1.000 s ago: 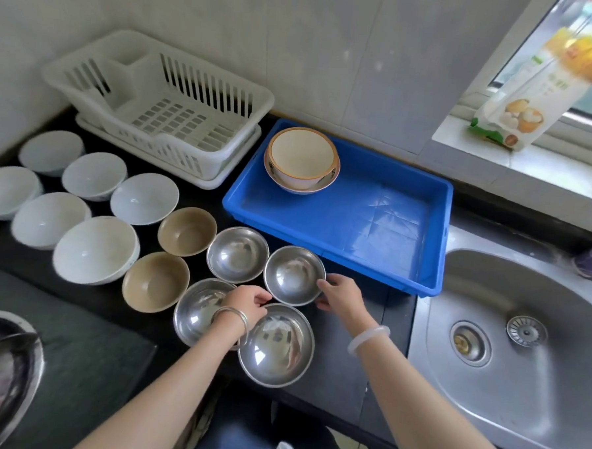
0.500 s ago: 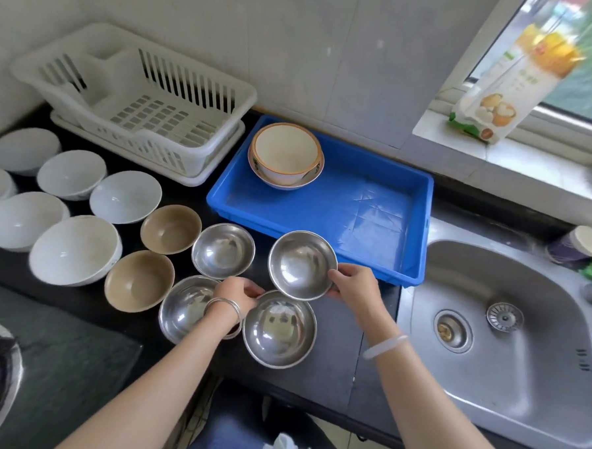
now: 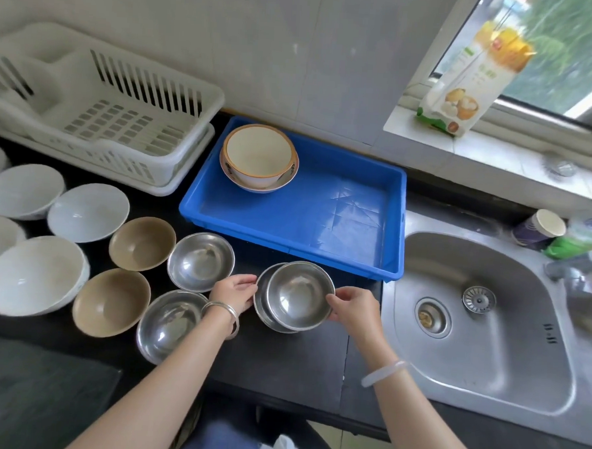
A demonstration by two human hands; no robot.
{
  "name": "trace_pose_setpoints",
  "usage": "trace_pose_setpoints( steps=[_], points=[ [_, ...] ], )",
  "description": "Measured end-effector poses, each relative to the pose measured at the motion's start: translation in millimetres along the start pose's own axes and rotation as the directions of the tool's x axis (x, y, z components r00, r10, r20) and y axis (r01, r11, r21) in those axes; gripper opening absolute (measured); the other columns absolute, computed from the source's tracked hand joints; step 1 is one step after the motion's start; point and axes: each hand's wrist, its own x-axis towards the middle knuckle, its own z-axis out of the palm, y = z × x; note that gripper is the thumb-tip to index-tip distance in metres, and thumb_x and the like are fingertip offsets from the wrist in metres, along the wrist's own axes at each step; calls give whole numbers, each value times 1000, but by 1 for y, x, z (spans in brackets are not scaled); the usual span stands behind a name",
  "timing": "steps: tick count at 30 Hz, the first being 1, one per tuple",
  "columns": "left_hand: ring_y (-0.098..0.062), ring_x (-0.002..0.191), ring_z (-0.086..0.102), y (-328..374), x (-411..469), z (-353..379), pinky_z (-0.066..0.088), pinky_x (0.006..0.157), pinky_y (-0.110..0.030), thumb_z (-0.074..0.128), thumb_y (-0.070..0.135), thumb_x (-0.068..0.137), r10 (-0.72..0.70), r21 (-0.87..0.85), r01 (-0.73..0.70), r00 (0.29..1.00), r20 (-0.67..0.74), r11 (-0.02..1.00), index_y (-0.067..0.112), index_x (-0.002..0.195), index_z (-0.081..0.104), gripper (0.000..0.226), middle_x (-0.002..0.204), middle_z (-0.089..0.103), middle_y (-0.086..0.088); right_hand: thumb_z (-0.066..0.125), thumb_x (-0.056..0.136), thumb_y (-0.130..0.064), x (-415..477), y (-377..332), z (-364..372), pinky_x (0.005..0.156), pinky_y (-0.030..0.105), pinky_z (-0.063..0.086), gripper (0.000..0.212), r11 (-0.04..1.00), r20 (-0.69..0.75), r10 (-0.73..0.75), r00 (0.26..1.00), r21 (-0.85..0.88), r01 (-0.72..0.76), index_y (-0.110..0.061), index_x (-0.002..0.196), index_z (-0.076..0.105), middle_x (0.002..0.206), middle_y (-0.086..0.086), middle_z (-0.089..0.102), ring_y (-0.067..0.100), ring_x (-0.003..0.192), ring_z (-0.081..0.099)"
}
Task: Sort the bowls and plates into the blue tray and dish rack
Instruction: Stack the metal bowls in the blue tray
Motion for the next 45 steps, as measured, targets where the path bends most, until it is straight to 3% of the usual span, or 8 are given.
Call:
trace_pose_setpoints(
  steps=[12, 15, 21, 25, 31, 36, 41, 45],
  points=[
    [-31, 115, 56, -4, -7, 0, 47, 87, -34, 52, -6, 87, -62, -35, 68, 988, 139, 997, 1, 125, 52, 38, 125, 57, -22, 66, 78, -16, -3, 8, 18, 74, 35, 59, 5, 996, -73, 65, 995, -60, -69, -18, 75, 65, 72, -3, 68, 19, 70, 71],
    [-24, 105, 57, -5, -6, -1, 46, 87, -33, 53, -7, 87, -65, -24, 70, 983, 172, 997, 1, 124, 53, 38, 123, 58, -21, 68, 79, -18, -2, 12, 20, 73, 36, 58, 9, 993, -100, 90, 991, -61, -96, -21, 77, 60, 78, -2, 67, 21, 74, 69],
    [-21, 101, 57, -4, 0, -6, 47, 85, -31, 54, -3, 87, -95, -28, 104, 967, 236, 994, 2, 125, 52, 38, 121, 59, -18, 65, 87, -15, -2, 17, 27, 51, 21, 56, 15, 948, 12, 235, 972, 217, -232, -17, 102, 65, 91, 7, 70, 17, 66, 70],
    [-20, 103, 57, -3, 1, -8, 47, 89, -33, 54, 0, 88, -110, -13, 118, 956, 272, 993, 3, 128, 50, 40, 123, 59, -19, 66, 87, -13, -4, 18, 31, 53, 24, 57, 20, 913, 31, 258, 966, 321, -254, -14, 107, 66, 92, 8, 70, 20, 70, 73],
    [-14, 96, 59, 16, -4, -5, 49, 84, -27, 53, -1, 89, -57, 13, 56, 954, 296, 998, 6, 128, 51, 40, 114, 61, -9, 67, 86, -12, -8, 10, 18, 60, 29, 59, 18, 896, 22, 197, 980, 403, -190, -13, 104, 70, 92, 8, 74, 23, 74, 74],
    [-6, 85, 60, 55, -3, 13, 55, 61, -14, 52, -2, 89, 38, -52, -23, 948, 316, 998, 5, 125, 53, 37, 98, 63, 0, 65, 88, -13, 4, -22, -16, 60, 27, 59, 13, 863, 27, 95, 995, 497, -96, -11, 100, 70, 89, 10, 75, 23, 72, 73],
    [-20, 97, 58, 102, 10, 45, 50, 79, -29, 50, 1, 91, 110, -88, -87, 947, 301, 992, 4, 127, 51, 36, 109, 59, -7, 67, 87, -17, 48, -59, -46, 63, 28, 59, 21, 884, 6, 36, 999, 466, -35, -9, 106, 68, 94, 11, 70, 25, 69, 71],
    [-18, 84, 59, 127, 35, 75, 51, 80, -33, 47, 4, 93, 108, -105, -82, 958, 266, 991, 5, 125, 52, 33, 104, 58, -9, 67, 87, -18, 99, -77, -58, 59, 26, 58, 30, 902, 4, 3, 1000, 431, -4, -6, 114, 63, 102, 13, 67, 25, 65, 69]
  ],
)
